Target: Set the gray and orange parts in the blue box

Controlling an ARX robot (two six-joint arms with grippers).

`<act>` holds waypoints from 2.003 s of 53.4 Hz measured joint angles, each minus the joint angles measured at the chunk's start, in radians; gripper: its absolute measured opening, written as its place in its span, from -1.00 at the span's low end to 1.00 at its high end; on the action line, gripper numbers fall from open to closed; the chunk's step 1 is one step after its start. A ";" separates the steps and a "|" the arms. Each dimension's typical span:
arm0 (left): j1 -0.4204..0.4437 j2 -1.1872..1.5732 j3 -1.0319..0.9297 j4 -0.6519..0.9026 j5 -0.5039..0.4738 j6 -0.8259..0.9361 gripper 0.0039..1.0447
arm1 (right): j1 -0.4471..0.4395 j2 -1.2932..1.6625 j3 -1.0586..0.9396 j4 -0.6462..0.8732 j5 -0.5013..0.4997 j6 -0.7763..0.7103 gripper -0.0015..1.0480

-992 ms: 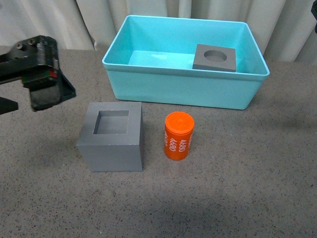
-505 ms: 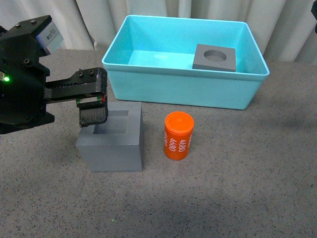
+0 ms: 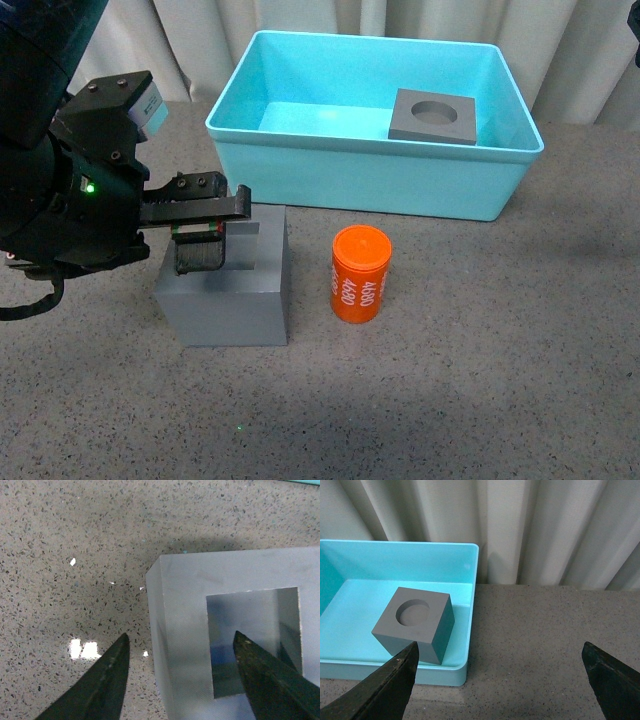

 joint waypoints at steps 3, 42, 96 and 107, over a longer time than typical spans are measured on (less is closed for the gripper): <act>-0.001 0.009 0.003 0.000 0.001 -0.010 -0.04 | 0.000 0.000 0.000 0.000 0.000 0.000 0.81; -0.008 -0.136 0.051 -0.032 0.005 -0.045 -0.66 | 0.000 0.000 0.000 0.000 0.000 0.000 0.81; 0.038 0.301 0.599 0.009 -0.040 0.010 -0.66 | 0.000 0.000 0.000 0.000 0.000 0.000 0.81; 0.045 0.361 0.635 -0.007 -0.040 0.026 -0.66 | 0.000 0.000 0.000 0.000 0.000 0.000 0.81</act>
